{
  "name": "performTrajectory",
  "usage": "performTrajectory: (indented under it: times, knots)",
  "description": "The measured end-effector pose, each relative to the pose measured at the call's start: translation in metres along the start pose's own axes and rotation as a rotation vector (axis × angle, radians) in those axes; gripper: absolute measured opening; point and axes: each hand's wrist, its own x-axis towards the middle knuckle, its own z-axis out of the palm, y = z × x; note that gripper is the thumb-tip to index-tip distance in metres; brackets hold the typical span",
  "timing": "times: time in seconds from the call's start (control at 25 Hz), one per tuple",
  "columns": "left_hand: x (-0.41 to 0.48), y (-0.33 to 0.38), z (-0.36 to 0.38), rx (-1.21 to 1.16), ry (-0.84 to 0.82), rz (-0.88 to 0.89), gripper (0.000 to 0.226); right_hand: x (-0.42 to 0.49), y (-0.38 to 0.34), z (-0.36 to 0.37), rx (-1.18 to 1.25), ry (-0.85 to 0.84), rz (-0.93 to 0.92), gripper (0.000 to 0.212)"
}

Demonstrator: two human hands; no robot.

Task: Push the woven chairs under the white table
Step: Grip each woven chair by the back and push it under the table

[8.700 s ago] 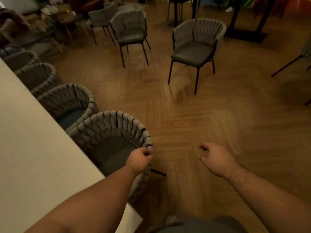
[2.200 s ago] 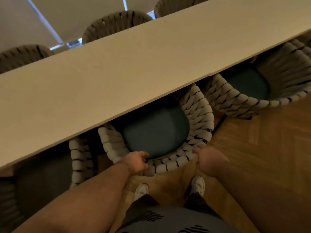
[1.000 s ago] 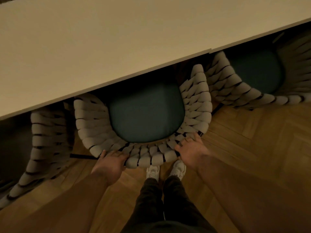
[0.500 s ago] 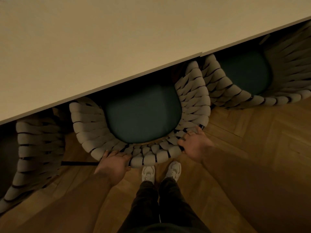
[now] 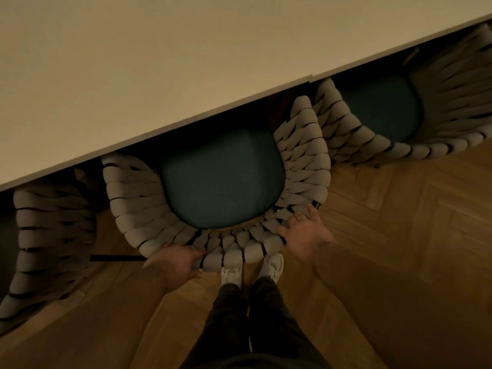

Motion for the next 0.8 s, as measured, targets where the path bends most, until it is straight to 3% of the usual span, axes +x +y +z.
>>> performTrajectory:
  times: [0.32,0.8]
  knots:
    - [0.008,0.003,-0.007,-0.071,0.104,0.049,0.066,0.006,0.018,-0.011,0.005,-0.039,0.037,0.056]
    - [0.022,0.015,-0.013,-0.025,0.197,-0.103,0.061,0.019,0.017,-0.019,0.026,0.087,0.145,0.055]
